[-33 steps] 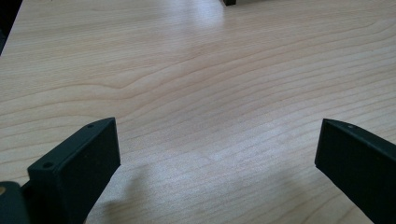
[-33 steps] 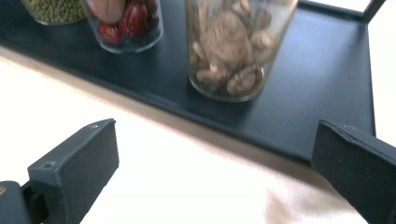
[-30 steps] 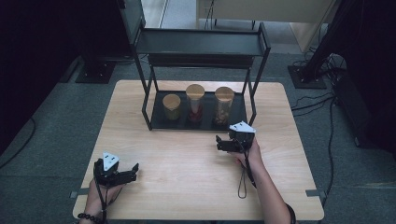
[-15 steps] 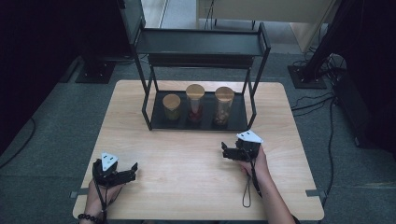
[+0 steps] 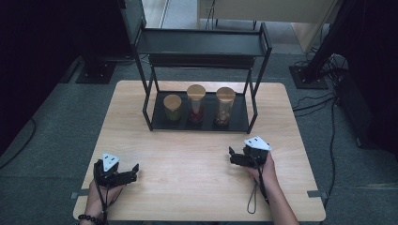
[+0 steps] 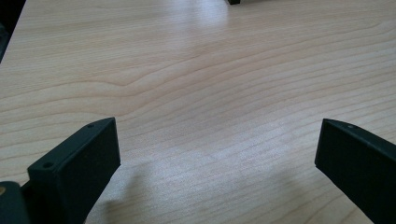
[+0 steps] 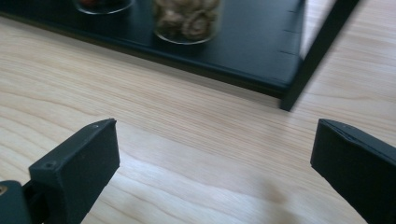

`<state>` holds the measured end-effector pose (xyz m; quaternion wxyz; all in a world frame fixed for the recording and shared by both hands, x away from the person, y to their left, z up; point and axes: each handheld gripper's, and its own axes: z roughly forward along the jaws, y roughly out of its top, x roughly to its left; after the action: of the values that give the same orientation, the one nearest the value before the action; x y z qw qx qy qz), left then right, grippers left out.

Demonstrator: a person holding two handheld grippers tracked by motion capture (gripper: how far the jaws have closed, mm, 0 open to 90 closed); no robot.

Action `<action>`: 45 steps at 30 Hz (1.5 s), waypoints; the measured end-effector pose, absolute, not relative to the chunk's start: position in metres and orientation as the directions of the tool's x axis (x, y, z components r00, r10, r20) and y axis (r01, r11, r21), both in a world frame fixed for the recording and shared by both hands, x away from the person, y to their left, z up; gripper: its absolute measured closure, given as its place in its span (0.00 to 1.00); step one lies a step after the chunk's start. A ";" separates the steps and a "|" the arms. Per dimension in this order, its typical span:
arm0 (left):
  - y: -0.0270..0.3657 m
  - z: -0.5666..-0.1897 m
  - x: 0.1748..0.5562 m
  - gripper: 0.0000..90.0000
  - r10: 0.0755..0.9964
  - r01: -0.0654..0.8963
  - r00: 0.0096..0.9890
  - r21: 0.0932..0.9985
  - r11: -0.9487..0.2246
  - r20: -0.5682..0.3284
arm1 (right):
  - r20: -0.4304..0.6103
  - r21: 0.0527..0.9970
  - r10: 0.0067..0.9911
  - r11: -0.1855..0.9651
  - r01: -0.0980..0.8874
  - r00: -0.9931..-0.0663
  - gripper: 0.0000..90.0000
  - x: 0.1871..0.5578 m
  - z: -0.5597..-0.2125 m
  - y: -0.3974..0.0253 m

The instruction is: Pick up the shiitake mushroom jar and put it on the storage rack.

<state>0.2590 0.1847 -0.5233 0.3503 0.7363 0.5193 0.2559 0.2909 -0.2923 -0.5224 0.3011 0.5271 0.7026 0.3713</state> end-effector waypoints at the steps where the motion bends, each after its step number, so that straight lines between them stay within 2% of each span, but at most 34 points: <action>1: 0.185 -0.523 0.259 0.00 0.945 0.586 0.328 0.782 -0.212 0.010 | -0.030 0.841 0.967 0.162 0.517 -0.254 0.01 0.289 -0.522 -0.295; 22: 0.185 -0.523 0.259 0.00 0.947 0.586 0.321 0.783 -0.210 0.014 | -0.036 0.836 0.976 0.147 0.528 -0.214 0.01 0.263 -0.522 -0.333; 45: 0.184 -0.523 0.258 0.00 0.946 0.584 0.322 0.781 -0.222 0.029 | -0.045 0.829 0.991 0.109 0.549 -0.128 0.01 0.235 -0.522 -0.382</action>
<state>0.2583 0.1838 -0.5232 0.3448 0.7362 0.5195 0.2629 0.2349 -0.3818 -0.5224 0.3250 0.5746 0.6698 0.3399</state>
